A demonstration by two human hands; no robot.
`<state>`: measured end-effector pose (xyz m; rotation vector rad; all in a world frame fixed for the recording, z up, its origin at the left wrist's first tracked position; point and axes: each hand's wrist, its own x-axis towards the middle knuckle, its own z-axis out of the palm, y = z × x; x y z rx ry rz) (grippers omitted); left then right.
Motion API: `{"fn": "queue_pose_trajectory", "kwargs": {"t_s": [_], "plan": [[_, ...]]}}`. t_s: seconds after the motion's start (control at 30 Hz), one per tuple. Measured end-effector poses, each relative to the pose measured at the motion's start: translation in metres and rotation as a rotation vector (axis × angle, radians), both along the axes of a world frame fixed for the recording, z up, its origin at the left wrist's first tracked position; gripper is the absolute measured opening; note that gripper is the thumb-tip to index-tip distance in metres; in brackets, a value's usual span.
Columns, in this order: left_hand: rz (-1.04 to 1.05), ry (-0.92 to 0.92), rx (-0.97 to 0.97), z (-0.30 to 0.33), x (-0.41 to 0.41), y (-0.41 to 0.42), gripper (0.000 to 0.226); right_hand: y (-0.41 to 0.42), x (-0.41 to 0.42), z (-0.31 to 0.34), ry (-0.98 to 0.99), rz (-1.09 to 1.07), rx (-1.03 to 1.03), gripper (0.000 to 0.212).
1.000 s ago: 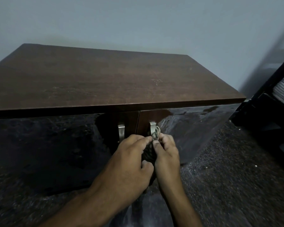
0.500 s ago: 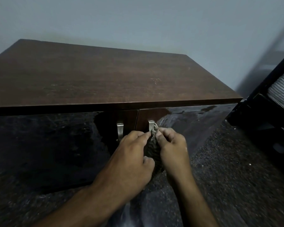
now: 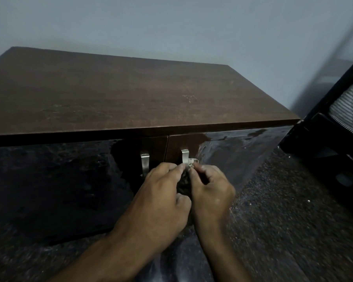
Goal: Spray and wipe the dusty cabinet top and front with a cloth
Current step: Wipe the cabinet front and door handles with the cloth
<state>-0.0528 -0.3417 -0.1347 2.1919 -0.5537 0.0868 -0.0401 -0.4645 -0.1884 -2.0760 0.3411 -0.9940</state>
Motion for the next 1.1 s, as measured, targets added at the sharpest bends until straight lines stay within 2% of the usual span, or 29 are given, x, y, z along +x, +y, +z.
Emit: {"fn": "queue_pose_trajectory", "kwargs": {"t_s": [0.17, 0.23, 0.37, 0.6, 0.8, 0.97, 1.1], "plan": [[0.004, 0.003, 0.001, -0.003, 0.003, 0.002, 0.063, 0.001, 0.009, 0.018, -0.311, -0.042, -0.127, 0.005], [0.010, 0.003, 0.004, -0.004, 0.004, 0.003, 0.063, 0.001, 0.009, 0.008, -0.295, -0.052, -0.137, 0.005], [0.007, 0.020, -0.015, -0.002, 0.004, 0.002, 0.063, 0.002, 0.003, -0.024, -0.139, -0.082, -0.010, 0.008], [0.008, 0.014, -0.034, 0.000, 0.001, -0.001, 0.063, -0.002, 0.019, 0.027, -0.376, -0.082, -0.033, 0.001], [0.045, 0.055, -0.094, 0.005, 0.000, -0.001, 0.060, 0.007, 0.005, -0.031, -0.118, -0.049, 0.143, 0.007], [0.039, 0.046, -0.065, 0.005, -0.001, -0.001, 0.059, 0.009, 0.009, -0.012, -0.201, 0.001, 0.179, 0.006], [0.100, 0.019, -0.052, 0.013, 0.000, 0.005, 0.052, 0.026, 0.004, -0.023, -0.073, -0.038, 0.459, 0.013]]}}
